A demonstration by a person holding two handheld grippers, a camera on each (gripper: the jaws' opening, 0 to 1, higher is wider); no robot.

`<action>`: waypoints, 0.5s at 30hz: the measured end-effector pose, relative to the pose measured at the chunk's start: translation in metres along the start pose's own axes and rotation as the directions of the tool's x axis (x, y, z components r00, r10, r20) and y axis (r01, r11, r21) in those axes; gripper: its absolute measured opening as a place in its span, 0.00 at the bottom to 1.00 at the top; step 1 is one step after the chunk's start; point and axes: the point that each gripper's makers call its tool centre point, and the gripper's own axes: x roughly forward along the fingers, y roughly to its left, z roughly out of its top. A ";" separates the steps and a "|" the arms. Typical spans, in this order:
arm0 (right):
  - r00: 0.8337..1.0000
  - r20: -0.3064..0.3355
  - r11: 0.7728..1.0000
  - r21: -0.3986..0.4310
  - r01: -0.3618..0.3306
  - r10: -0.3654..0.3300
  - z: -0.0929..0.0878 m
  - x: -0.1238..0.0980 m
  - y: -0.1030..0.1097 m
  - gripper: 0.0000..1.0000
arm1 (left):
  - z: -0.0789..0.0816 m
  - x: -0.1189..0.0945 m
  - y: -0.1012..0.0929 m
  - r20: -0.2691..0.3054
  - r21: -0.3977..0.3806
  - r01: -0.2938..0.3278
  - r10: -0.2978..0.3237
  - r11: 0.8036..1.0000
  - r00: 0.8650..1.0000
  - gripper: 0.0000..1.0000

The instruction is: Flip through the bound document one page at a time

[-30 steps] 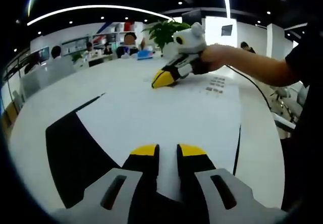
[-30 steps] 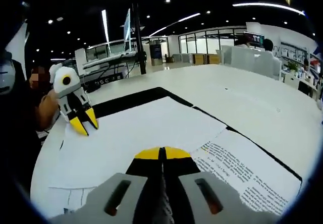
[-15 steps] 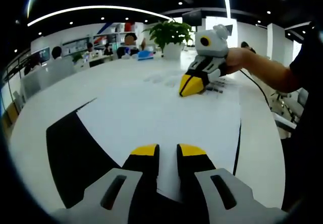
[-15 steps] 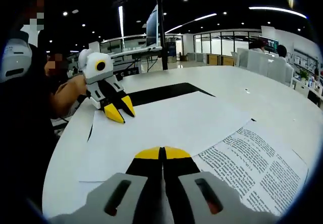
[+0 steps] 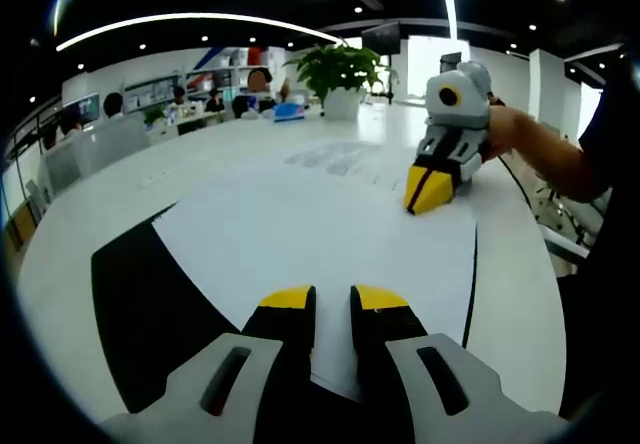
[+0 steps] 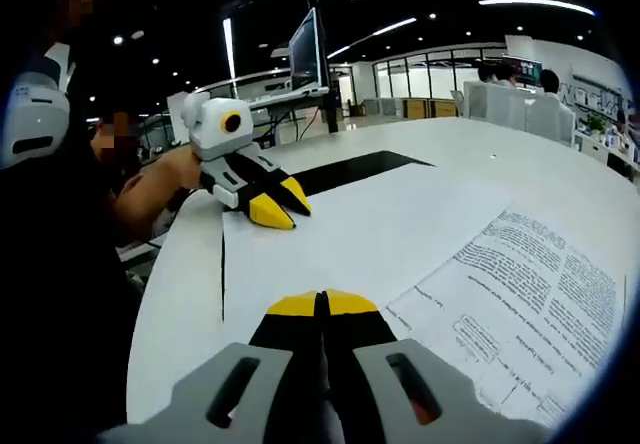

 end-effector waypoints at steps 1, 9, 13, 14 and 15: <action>1.000 0.004 1.000 0.005 0.011 -0.011 0.000 0.000 0.001 0.02 | 0.000 0.000 0.000 0.002 -0.001 0.000 0.000 1.000 1.000 0.17; 0.994 0.012 0.994 -0.017 0.105 -0.105 -0.004 -0.009 0.013 0.02 | 0.000 0.001 -0.003 -0.016 0.010 -0.003 0.003 1.000 1.000 0.17; 0.991 0.032 0.991 0.006 0.132 -0.132 -0.006 -0.012 0.017 0.02 | 0.000 0.001 -0.003 -0.012 0.010 0.001 -0.001 1.000 1.000 0.17; 0.990 0.038 0.990 0.015 0.137 -0.137 -0.007 -0.014 0.019 0.02 | 0.000 0.001 -0.003 -0.012 0.009 0.001 -0.001 1.000 1.000 0.17; 0.989 0.041 0.990 0.018 0.142 -0.142 -0.007 -0.014 0.020 0.02 | 0.000 0.001 -0.003 -0.011 0.008 0.001 -0.001 1.000 1.000 0.17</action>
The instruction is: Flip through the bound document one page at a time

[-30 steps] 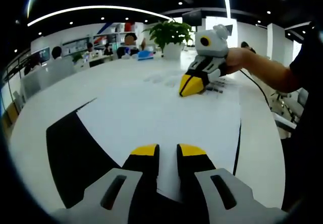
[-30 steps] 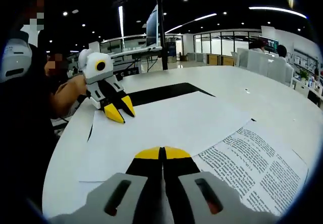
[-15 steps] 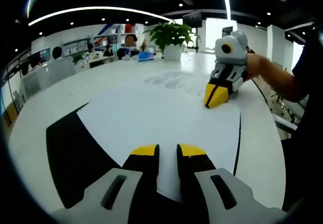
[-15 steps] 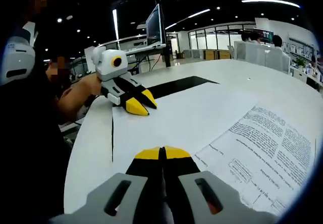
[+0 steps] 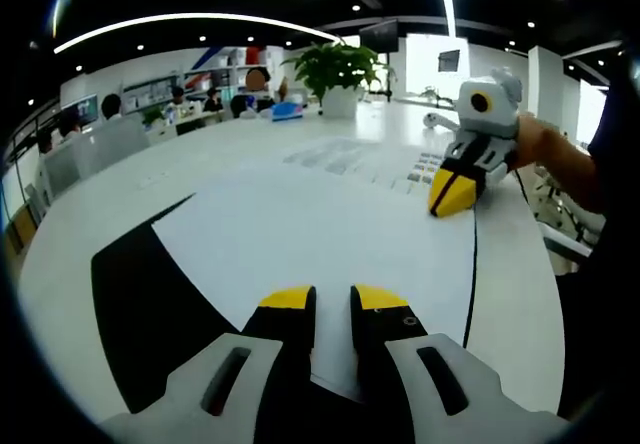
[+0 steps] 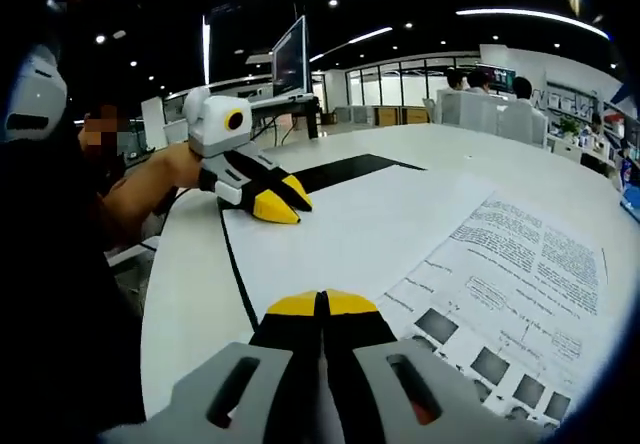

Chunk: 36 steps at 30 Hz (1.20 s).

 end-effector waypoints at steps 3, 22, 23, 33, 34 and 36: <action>1.000 -0.003 1.000 -0.008 0.013 -0.013 -0.002 -0.004 0.008 0.02 | 0.000 0.000 0.000 0.005 0.000 0.000 0.000 1.000 1.000 0.17; 0.995 0.003 0.995 -0.009 0.098 -0.098 -0.003 -0.009 0.010 0.02 | 0.000 -0.001 -0.002 -0.009 -0.002 -0.043 0.043 0.999 0.999 0.16; 0.994 0.000 0.994 -0.009 0.105 -0.105 -0.003 -0.009 0.011 0.02 | 0.000 -0.001 -0.002 -0.012 -0.002 -0.051 0.051 0.999 0.999 0.16; 0.983 -0.026 0.984 -0.015 0.180 -0.180 -0.003 -0.009 0.009 0.02 | 0.001 -0.003 -0.012 -0.068 0.060 -0.109 0.113 0.992 0.991 0.14; 0.984 -0.020 0.984 -0.008 0.179 -0.179 -0.003 -0.009 0.009 0.02 | 0.001 -0.004 -0.015 -0.071 0.066 -0.100 0.105 0.993 0.992 0.14; 0.984 -0.009 0.984 0.001 0.177 -0.177 -0.004 -0.010 0.009 0.02 | 0.000 -0.006 -0.018 -0.080 0.058 -0.086 0.091 0.995 0.993 0.14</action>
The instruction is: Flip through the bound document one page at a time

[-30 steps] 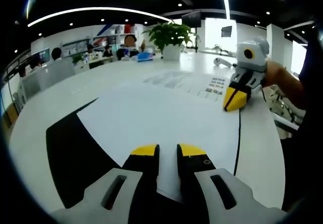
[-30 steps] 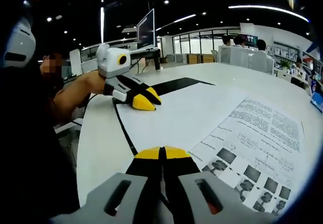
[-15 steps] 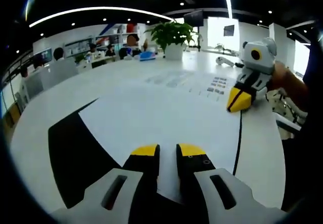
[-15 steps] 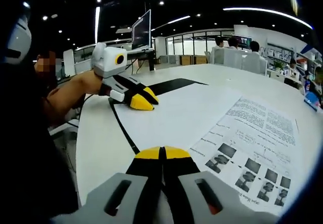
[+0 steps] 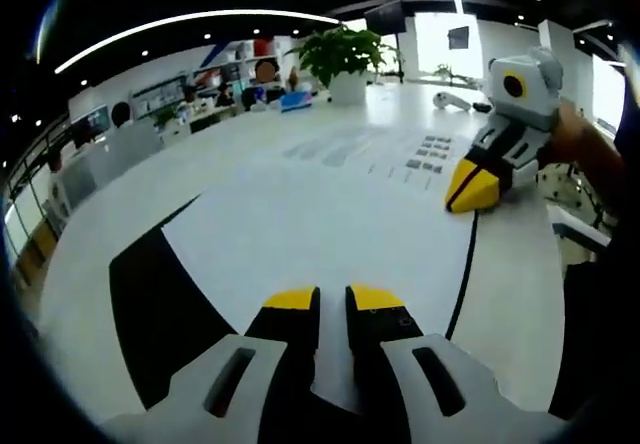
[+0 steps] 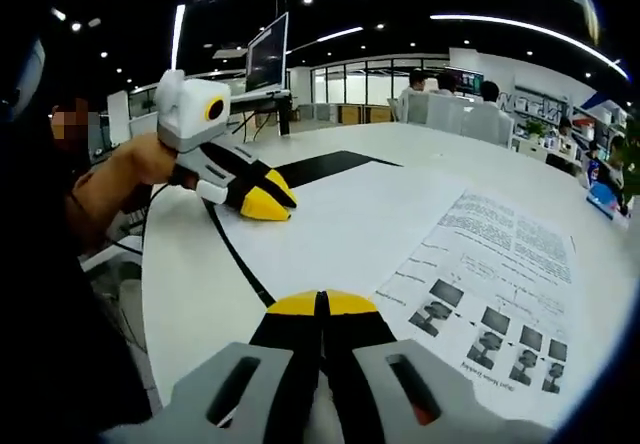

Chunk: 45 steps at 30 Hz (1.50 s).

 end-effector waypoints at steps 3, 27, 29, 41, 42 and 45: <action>1.000 0.017 1.000 0.020 -0.002 0.002 0.001 0.000 0.000 0.02 | -0.001 -0.003 -0.003 0.000 -0.007 0.007 -0.007 1.000 1.000 0.15; 0.952 0.306 1.000 0.024 -0.002 -0.005 0.050 -0.022 0.010 0.17 | -0.007 -0.020 -0.010 0.090 -0.016 -0.026 0.028 1.000 0.996 0.26; 0.944 0.331 0.998 0.060 -0.009 -0.011 0.053 -0.029 0.004 0.20 | -0.007 -0.021 -0.011 0.092 -0.016 -0.024 0.026 1.000 0.995 0.29; 0.908 0.397 0.984 0.059 -0.169 0.132 0.071 -0.061 0.024 0.31 | -0.003 -0.034 -0.017 0.068 -0.016 0.008 -0.007 1.000 0.998 0.47; 0.918 0.373 0.986 0.041 -0.162 0.135 0.068 -0.061 0.024 0.32 | -0.001 -0.035 -0.017 0.074 -0.021 0.010 -0.008 1.000 0.997 0.47; 0.938 0.322 0.989 0.023 -0.143 0.128 0.062 -0.062 0.022 0.36 | 0.008 -0.039 -0.022 0.121 -0.048 0.026 -0.020 0.999 0.992 0.47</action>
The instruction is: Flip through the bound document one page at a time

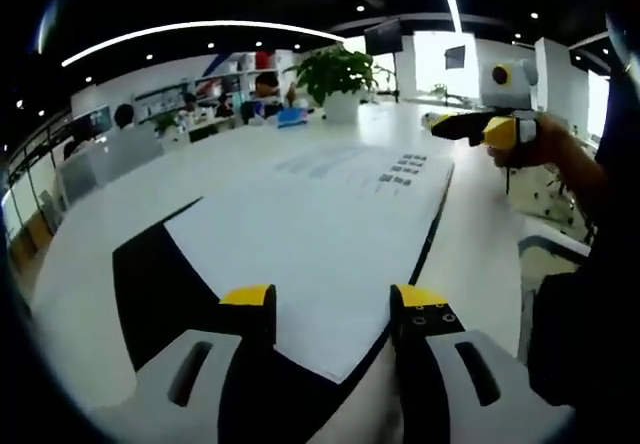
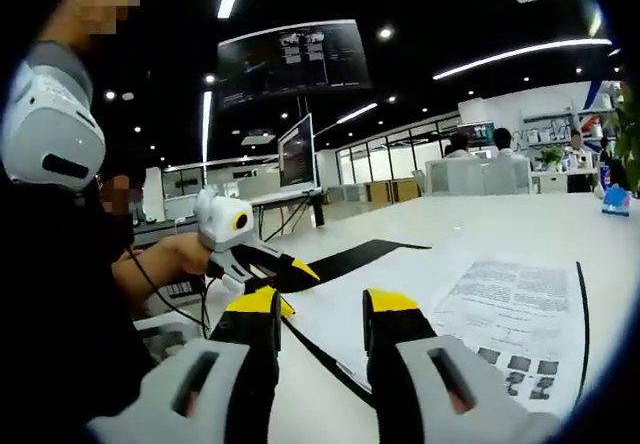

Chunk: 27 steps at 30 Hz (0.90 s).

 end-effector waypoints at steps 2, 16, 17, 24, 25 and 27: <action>1.000 -0.031 1.000 -0.014 0.001 -0.002 -0.004 -0.003 -0.001 0.35 | 0.010 -0.004 -0.010 0.059 -0.055 0.050 -0.047 0.997 0.997 0.47; 0.992 -0.087 0.996 0.017 0.090 -0.088 -0.012 -0.035 -0.025 0.32 | 0.018 -0.025 -0.004 0.130 -0.072 0.006 0.004 0.997 0.992 0.43; 0.992 -0.086 0.995 0.022 0.093 -0.091 -0.013 -0.036 -0.025 0.32 | 0.017 -0.026 -0.004 0.129 -0.079 0.007 0.003 0.997 0.992 0.42; 0.990 -0.090 0.994 0.023 0.110 -0.108 -0.016 -0.046 -0.029 0.32 | 0.013 -0.028 -0.008 0.119 -0.089 0.008 0.002 0.996 0.993 0.40; 0.990 -0.090 0.993 0.024 0.115 -0.113 -0.016 -0.048 -0.031 0.32 | 0.013 -0.028 -0.009 0.118 -0.091 0.009 0.002 0.996 0.993 0.40; 0.987 -0.091 0.991 0.024 0.135 -0.132 -0.017 -0.053 -0.035 0.32 | 0.012 -0.029 -0.010 0.114 -0.091 0.007 0.003 0.996 0.993 0.40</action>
